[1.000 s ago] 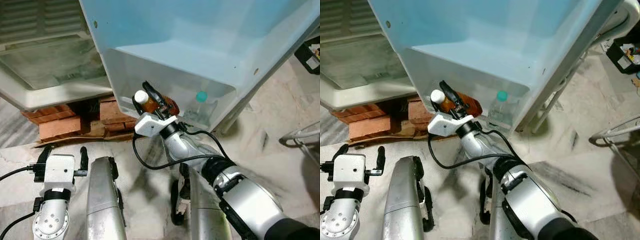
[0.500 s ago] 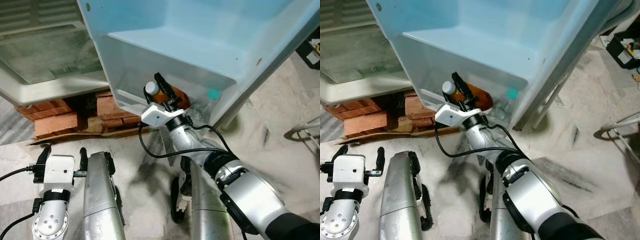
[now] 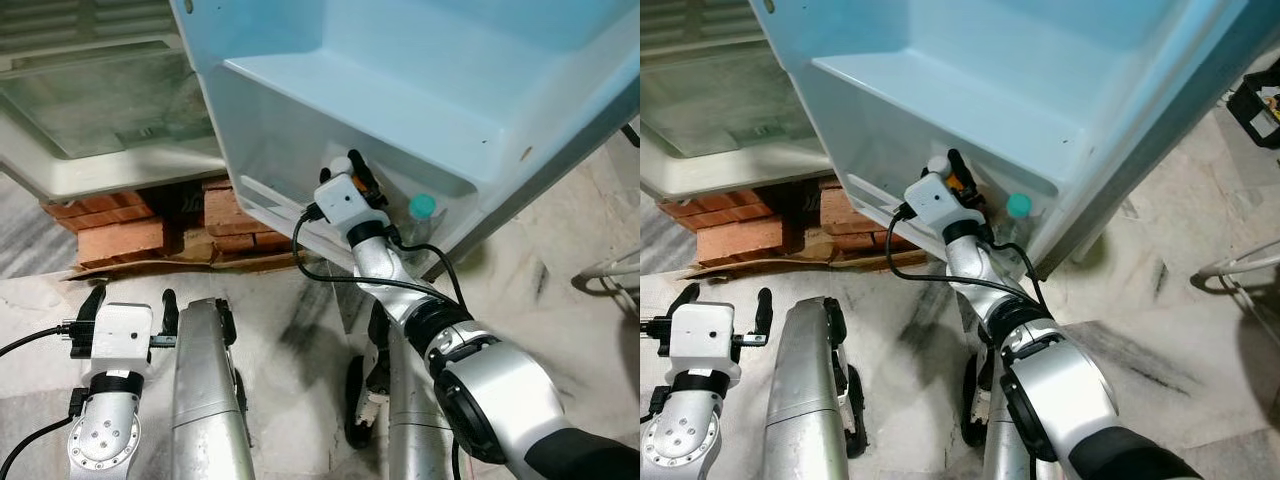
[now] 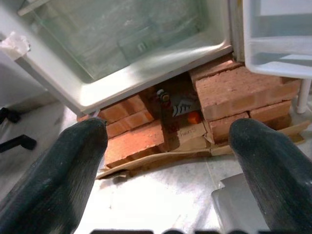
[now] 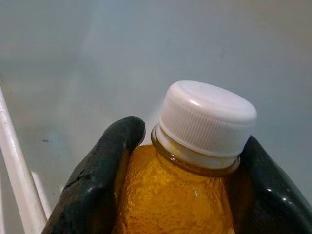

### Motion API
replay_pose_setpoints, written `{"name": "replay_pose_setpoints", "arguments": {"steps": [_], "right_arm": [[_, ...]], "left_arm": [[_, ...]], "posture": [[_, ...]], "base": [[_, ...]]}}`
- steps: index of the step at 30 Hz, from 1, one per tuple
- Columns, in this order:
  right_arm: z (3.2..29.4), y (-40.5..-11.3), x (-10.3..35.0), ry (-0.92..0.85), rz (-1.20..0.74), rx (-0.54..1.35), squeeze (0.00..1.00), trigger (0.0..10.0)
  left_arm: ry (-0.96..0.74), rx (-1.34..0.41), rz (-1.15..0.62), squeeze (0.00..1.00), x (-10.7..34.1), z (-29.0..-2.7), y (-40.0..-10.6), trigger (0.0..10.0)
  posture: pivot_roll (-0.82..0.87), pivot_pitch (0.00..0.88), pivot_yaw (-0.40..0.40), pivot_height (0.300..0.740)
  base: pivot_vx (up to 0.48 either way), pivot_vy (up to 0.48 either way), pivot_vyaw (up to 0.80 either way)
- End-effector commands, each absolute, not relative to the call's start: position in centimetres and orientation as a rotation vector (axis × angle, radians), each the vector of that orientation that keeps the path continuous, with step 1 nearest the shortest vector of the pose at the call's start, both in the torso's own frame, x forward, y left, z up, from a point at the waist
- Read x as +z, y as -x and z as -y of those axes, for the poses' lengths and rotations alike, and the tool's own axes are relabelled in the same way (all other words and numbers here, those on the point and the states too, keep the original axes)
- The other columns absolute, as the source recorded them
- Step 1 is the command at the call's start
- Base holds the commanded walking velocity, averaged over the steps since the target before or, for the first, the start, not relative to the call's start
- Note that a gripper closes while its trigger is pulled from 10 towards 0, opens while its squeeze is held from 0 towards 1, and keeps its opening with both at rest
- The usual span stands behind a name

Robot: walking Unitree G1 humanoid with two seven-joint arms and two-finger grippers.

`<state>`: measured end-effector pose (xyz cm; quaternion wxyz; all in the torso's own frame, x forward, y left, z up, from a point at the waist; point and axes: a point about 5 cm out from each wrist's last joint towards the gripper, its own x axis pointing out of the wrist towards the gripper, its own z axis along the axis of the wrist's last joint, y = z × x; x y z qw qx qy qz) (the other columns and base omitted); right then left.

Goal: Restocking fridge

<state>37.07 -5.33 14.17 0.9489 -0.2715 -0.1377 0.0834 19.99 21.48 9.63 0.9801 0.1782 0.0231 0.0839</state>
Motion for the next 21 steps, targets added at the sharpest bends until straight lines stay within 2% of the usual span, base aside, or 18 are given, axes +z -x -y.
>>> {"name": "replay_pose_setpoints", "arguments": {"steps": [1, 4, 5, 6, 21], "right_arm": [[8.3, -36.9, 11.4, 0.57, 0.102, 0.107, 0.0, 10.0], [9.3, -37.0, 11.1, 0.57, 0.067, 0.091, 0.02, 10.0], [9.8, -37.1, 11.1, 0.545, 0.06, 0.074, 0.93, 10.0], [9.9, -37.1, 11.1, 0.543, 0.061, 0.071, 1.0, 10.0], [10.4, -37.9, 13.0, 0.594, 0.131, 0.02, 1.0, 10.0]], "left_arm": [[-0.376, 0.16, -0.089, 0.0, 8.8, -21.6, -19.6, 10.0], [-0.379, 0.155, -0.089, 0.0, 8.8, -21.6, -19.8, 10.0], [-0.38, 0.154, -0.088, 0.0, 8.8, -21.6, -19.9, 10.0], [-0.38, 0.153, -0.088, 0.0, 8.8, -21.6, -19.9, 10.0], [-0.393, 0.138, -0.074, 0.0, 8.7, -21.6, -21.0, 10.0]], "posture": [[0.2, 0.331, -0.044, 0.491], [0.2, 0.328, -0.043, 0.491], [0.2, 0.324, -0.042, 0.491], [0.2, 0.322, -0.039, 0.491], [0.19, 0.291, -0.033, 0.491]], "base": [[0.0, 0.0, 0.0], [0.0, 0.0, 0.0], [0.0, 0.0, 0.0], [0.0, 0.0, 0.0], [0.0, 0.0, 0.0]]}}
